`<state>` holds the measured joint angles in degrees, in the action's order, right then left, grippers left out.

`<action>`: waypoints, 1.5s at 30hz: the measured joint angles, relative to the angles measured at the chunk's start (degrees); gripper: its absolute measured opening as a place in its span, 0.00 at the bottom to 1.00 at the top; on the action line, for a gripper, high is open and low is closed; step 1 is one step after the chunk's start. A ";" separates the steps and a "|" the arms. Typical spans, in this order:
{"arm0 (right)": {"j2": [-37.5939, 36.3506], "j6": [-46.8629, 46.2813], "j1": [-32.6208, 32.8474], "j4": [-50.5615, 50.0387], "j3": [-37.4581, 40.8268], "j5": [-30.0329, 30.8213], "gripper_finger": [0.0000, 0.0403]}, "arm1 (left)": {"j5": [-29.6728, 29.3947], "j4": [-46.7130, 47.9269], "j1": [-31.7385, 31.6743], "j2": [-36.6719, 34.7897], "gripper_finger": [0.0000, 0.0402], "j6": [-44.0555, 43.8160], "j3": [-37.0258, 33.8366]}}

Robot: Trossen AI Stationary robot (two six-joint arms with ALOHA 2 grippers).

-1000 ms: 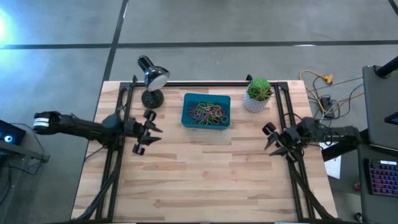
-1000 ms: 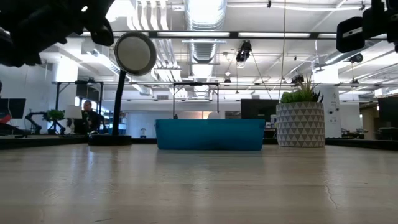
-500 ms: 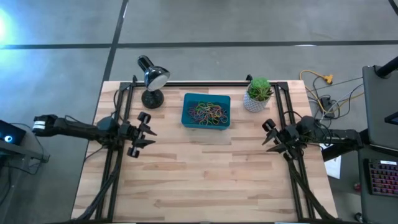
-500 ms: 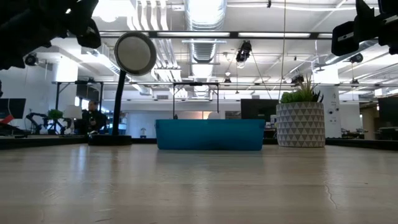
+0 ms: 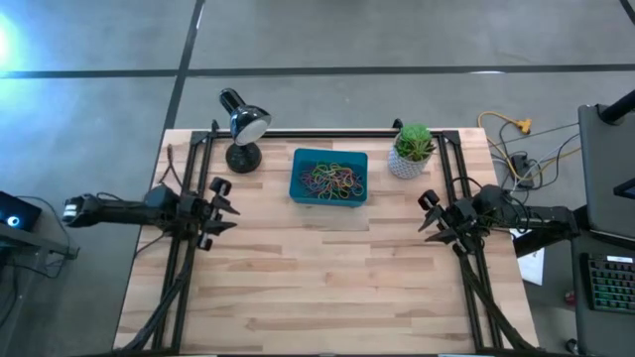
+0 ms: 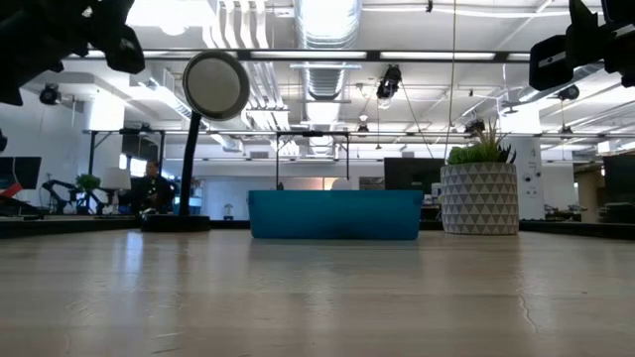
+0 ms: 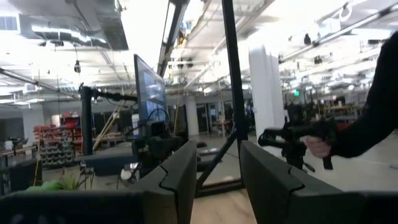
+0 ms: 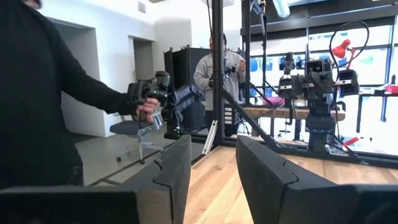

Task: Pick and place rubber bands into bin
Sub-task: Return to Home Position

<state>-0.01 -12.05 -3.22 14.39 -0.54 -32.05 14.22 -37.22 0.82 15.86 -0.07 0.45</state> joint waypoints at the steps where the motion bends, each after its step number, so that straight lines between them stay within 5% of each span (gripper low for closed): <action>1: 0.00 0.00 0.01 0.00 0.00 -0.01 0.29 | -0.04 1.57 0.00 -1.22 0.27 -0.49 0.00; 15: 0.00 -0.66 -0.33 0.00 0.00 0.06 0.29 | -0.73 17.17 -0.02 -14.12 0.27 -0.84 -0.07; 32: 0.00 0.15 -0.37 -0.27 -0.04 0.14 0.29 | -0.61 23.94 -0.04 -13.78 0.27 -1.14 -0.11; 45: 1.75 -9.11 -0.55 -11.58 -0.07 15.06 0.26 | -0.38 28.50 -0.04 -11.71 0.27 -5.55 -0.13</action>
<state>1.74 -21.17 -3.77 2.81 -0.60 -16.99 13.83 -8.72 0.78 4.16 -5.62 0.32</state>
